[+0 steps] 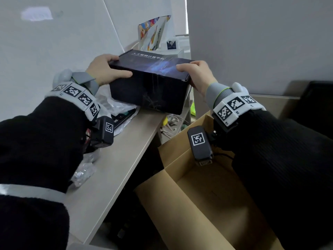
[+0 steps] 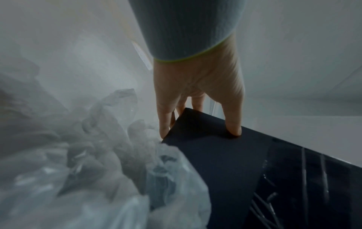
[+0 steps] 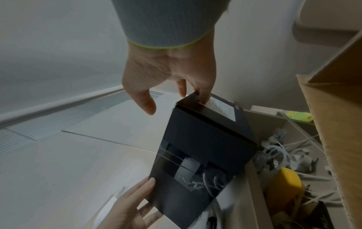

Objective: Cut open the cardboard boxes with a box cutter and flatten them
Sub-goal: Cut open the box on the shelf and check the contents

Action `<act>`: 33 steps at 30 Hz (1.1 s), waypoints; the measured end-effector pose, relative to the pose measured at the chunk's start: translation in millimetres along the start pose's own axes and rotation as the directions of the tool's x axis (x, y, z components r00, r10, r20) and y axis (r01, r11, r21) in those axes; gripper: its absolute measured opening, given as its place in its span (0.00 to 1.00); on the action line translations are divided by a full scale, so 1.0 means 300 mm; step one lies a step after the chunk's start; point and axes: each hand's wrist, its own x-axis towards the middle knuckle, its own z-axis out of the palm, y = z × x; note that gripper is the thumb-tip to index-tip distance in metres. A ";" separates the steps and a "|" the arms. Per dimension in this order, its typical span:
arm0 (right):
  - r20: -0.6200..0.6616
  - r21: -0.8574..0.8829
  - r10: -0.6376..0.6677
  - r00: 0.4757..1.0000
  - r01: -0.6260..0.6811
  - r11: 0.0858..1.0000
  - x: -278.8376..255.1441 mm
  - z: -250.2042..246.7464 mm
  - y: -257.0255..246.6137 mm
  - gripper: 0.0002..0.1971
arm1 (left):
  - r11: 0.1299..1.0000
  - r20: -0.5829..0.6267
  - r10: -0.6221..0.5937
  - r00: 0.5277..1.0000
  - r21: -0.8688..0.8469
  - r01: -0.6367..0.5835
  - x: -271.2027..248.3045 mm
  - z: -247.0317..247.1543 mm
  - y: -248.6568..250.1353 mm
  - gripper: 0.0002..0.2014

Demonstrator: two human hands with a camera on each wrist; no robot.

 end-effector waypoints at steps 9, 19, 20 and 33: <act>0.187 0.084 -0.052 0.981 0.037 0.996 0.015 0.075 -0.005 0.38 | 0.994 -0.181 -0.099 0.979 -0.054 0.091 0.034 -0.033 -0.055 0.30; 0.163 -0.058 -0.169 0.972 0.180 0.982 0.065 0.084 0.055 0.44 | 0.980 -0.119 -0.156 0.981 0.106 0.169 0.050 -0.084 -0.058 0.29; 0.157 -0.045 -0.177 0.971 0.187 0.981 0.066 0.083 0.056 0.44 | 0.977 -0.113 -0.177 0.978 0.095 0.188 0.054 -0.085 -0.063 0.28; 0.218 -0.195 -0.156 0.963 0.200 0.960 0.053 0.095 0.044 0.47 | 0.873 -0.210 -0.218 0.953 0.395 0.287 0.026 0.016 -0.019 0.27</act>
